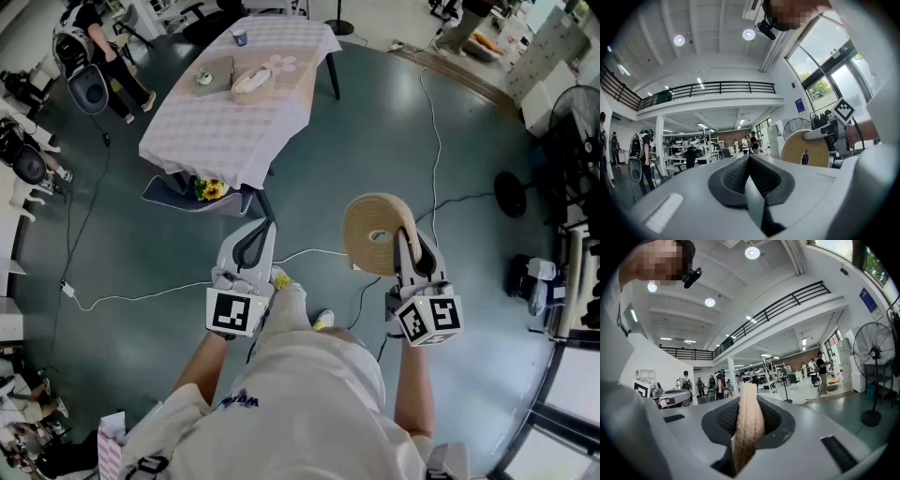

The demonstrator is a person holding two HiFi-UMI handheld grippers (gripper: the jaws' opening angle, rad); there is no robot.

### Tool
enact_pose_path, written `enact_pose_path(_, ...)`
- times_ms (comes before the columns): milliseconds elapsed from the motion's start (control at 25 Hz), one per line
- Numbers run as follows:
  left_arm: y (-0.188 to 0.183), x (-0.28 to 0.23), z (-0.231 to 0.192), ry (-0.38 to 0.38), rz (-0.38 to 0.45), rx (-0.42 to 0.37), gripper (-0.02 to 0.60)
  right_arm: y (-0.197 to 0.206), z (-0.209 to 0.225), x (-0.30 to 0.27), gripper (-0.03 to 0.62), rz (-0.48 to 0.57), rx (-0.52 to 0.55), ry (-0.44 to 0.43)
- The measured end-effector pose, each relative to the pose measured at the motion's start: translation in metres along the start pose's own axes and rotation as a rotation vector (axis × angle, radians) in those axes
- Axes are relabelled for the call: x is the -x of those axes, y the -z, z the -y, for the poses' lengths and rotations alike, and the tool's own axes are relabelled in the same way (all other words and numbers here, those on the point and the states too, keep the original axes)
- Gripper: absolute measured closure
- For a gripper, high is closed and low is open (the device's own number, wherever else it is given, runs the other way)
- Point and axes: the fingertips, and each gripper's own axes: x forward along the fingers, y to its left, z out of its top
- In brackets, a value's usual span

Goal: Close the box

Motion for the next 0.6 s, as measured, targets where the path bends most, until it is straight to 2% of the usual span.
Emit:
enact_pose_path(240,-0.001,0.017,-0.003,-0.004,-0.013,0.001,0.58,-0.001,-0.018,0.012,0.534,-0.03,0.053,0.006)
enact_pose_path(440,-0.003,0.027,-0.005,-0.019,0.0,0.054,0.58,0.0,-0.028,0.016,0.531,-0.055,0.067,0.005)
enact_pose_path(600,0.004,0.032,0.0,-0.024,-0.022,0.035,0.58,0.006,-0.03,0.028,0.531,-0.076,0.071,-0.007)
